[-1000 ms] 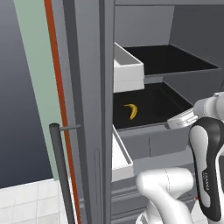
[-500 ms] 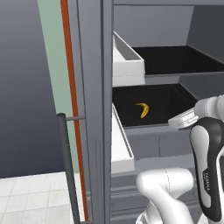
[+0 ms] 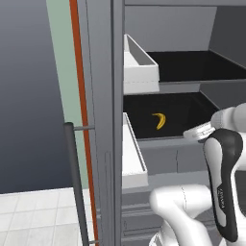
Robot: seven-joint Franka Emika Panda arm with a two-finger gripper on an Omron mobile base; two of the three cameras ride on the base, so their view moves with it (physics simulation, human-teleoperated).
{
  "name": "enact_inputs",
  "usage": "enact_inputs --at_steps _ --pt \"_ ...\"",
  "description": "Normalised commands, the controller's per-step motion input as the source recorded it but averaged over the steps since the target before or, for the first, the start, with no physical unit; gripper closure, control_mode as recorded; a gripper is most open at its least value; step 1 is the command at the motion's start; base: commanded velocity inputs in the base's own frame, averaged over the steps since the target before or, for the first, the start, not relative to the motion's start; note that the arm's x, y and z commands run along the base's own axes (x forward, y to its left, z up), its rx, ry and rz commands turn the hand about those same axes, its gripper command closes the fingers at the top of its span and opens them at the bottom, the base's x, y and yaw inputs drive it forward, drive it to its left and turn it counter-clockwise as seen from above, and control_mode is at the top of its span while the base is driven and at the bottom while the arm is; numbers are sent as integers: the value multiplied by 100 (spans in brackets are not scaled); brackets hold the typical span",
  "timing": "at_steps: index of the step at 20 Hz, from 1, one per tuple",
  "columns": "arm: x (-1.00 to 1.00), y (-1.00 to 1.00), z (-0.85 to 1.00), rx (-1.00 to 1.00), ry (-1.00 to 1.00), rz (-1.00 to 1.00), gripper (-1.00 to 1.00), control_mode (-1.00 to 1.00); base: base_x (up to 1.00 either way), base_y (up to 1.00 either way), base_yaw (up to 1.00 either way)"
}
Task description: Retrieve the peach and banana from the fridge and place them into the bowl on the dining table.
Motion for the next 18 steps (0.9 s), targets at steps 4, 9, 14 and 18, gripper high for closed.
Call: enact_inputs --at_steps 4,9,14,18 --pt "3 0 -36 0 0 -31 -100 -100 0 0 0" --pt "27 -3 -21 3 0 -23 -100 -100 0 0 0" --pt "46 -27 -17 10 3 -10 -100 -100 0 0 0" --pt "38 -24 -23 10 7 0 -100 -100 0 0 0"
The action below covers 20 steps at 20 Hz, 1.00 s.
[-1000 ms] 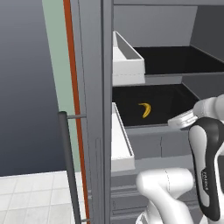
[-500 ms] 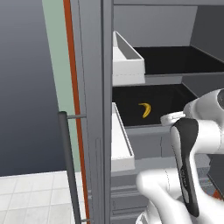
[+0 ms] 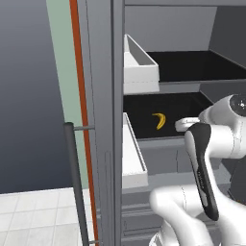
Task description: Retrieve the peach and banana from the fridge and place them into the bowl on the dining table.
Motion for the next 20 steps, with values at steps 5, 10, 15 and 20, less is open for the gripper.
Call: enact_inputs --at_steps 5,10,15,20 --pt "47 0 -35 2 10 7 -100 -100 0 0 0" --pt "47 0 -39 0 7 6 -100 -100 0 0 0" --pt "46 4 -26 0 0 1 -100 -100 0 0 0" --pt "39 19 -17 0 0 0 -100 -100 0 0 0"
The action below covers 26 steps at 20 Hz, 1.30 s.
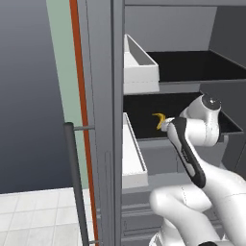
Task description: Retrieve the peach and banana from the fridge and place them into the bowl on the dining table.
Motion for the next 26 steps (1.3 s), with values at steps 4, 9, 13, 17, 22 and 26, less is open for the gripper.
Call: enact_inputs --at_steps 4,9,13,17,22,26 --pt "33 19 -16 0 -1 0 -100 -100 0 0 0" --pt "27 0 -15 0 -1 -2 -100 -100 0 0 0" --pt "28 0 -8 0 0 -4 -100 -100 0 0 0" --pt "29 1 -3 0 0 -4 -100 -100 0 0 0" --pt "31 5 -8 0 0 -4 -100 -100 0 0 0" --pt "25 0 -22 0 0 -2 -100 -100 0 0 0"
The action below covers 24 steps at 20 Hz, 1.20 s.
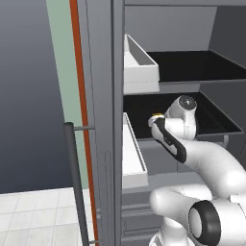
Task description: Retrieve the peach and banana from the fridge and place them into the bowl on the dining table.
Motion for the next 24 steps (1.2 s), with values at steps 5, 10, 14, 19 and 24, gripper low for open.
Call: enact_inputs --at_steps 5,10,14,19,24 --pt "32 0 -24 0 0 -2 -100 -100 0 0 0" --pt "37 0 -10 0 0 -2 -100 -100 0 0 0" --pt "33 0 -7 0 0 -2 -100 -100 0 0 0" --pt "29 0 -24 0 0 -2 -100 -100 0 0 0" --pt "20 0 -51 0 0 -1 -100 -100 0 0 0"
